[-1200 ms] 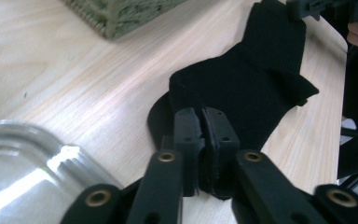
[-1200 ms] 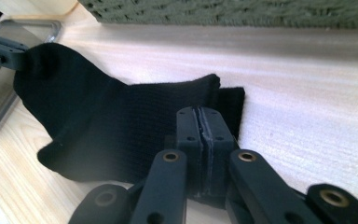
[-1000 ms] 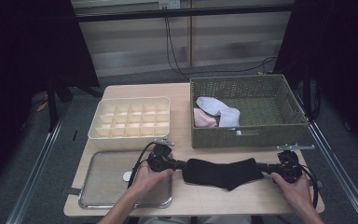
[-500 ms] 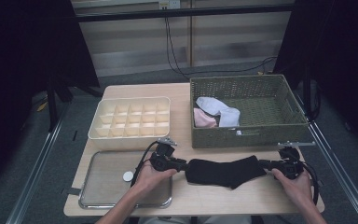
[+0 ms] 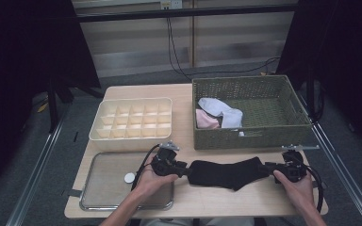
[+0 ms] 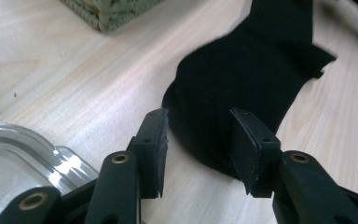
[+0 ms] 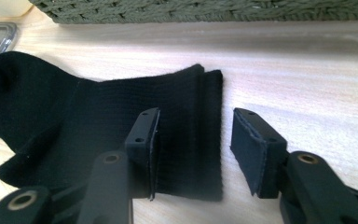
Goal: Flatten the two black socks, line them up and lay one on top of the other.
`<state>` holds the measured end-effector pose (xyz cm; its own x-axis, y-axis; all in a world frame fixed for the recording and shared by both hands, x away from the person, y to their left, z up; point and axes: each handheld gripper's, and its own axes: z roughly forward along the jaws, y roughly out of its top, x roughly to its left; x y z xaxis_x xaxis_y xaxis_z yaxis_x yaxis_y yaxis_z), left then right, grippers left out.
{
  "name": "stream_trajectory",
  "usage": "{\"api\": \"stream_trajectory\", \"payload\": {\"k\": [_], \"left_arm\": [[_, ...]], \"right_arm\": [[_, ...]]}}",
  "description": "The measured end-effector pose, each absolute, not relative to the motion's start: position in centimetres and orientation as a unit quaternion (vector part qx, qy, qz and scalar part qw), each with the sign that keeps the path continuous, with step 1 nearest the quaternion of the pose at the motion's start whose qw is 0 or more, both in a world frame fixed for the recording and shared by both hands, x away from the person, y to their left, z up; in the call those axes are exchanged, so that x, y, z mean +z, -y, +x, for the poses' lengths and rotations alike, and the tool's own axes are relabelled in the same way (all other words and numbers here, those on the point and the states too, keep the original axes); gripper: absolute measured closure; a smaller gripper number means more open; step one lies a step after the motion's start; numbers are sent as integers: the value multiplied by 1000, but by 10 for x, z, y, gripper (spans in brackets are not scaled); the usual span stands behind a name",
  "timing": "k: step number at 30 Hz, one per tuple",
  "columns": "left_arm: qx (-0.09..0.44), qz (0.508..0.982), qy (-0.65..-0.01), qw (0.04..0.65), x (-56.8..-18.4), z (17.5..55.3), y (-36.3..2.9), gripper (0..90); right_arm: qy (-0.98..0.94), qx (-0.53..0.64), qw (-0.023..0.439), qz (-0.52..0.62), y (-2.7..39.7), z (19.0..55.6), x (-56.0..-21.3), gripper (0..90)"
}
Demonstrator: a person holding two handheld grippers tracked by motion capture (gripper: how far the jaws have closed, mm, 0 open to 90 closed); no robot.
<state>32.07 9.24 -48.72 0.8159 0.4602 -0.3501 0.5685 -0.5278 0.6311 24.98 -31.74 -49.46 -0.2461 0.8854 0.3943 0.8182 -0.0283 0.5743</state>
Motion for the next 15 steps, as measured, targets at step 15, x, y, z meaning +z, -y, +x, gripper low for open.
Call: {"api": "stream_trajectory", "payload": {"k": [15], "left_arm": [[-63, 884, -279, 370, -493, 316, -89, 541]], "right_arm": [[-723, 346, 63, 594, 304, 255, -494, 763]]}}
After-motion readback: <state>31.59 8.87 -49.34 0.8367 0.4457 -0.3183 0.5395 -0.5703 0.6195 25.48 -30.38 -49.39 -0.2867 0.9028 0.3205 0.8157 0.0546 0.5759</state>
